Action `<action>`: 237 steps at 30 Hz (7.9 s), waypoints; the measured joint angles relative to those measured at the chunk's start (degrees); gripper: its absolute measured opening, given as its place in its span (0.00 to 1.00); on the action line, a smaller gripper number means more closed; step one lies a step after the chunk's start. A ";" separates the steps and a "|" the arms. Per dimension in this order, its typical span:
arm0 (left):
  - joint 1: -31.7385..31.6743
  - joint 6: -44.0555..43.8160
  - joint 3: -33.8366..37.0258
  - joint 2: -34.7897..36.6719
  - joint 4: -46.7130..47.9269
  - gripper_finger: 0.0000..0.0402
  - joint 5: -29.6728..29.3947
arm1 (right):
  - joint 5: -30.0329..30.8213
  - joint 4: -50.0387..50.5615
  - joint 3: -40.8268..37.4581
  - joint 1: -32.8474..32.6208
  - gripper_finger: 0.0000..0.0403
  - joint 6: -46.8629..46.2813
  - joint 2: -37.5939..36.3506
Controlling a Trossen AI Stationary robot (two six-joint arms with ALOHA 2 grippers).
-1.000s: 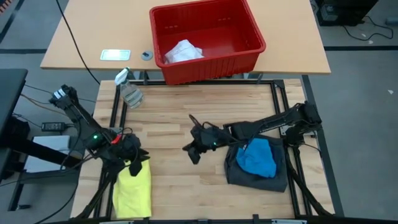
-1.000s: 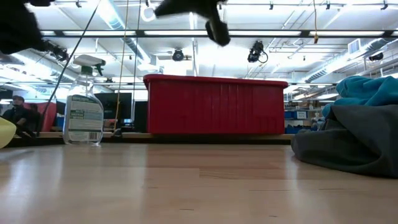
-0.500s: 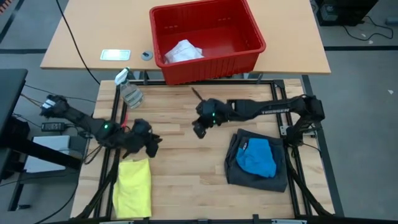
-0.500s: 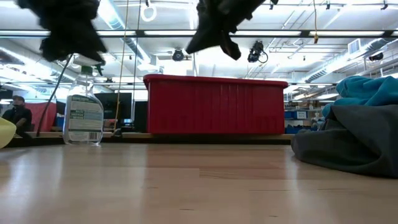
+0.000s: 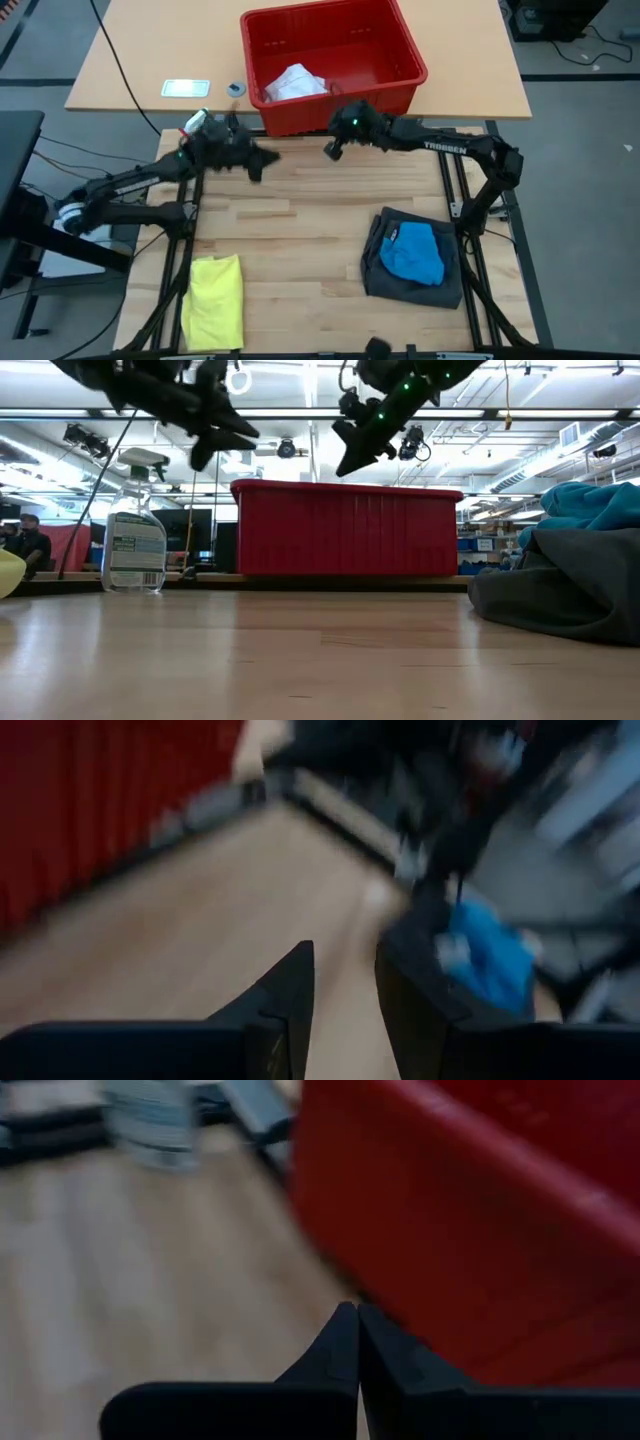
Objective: Fold laundry
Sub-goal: Remove the white polo from the red laundry bin
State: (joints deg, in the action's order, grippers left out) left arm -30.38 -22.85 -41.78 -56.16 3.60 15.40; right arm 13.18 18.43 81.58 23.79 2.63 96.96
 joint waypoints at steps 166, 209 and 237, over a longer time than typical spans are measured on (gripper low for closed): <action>13.78 14.71 -39.99 -45.39 6.19 0.41 12.77 | -62.86 -30.93 2.54 19.52 0.07 -42.60 -20.75; -0.37 28.49 -39.89 -52.71 -19.82 0.36 -18.13 | -67.13 -42.44 2.60 6.30 0.07 -38.77 -30.08; -1.89 22.82 -74.66 -50.98 27.23 0.40 -11.67 | -76.92 -22.47 2.56 10.63 0.08 -38.26 -23.35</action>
State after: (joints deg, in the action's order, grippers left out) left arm -32.28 -0.03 -116.44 -107.14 30.83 3.73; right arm -63.75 -4.04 84.14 34.43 -35.63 73.60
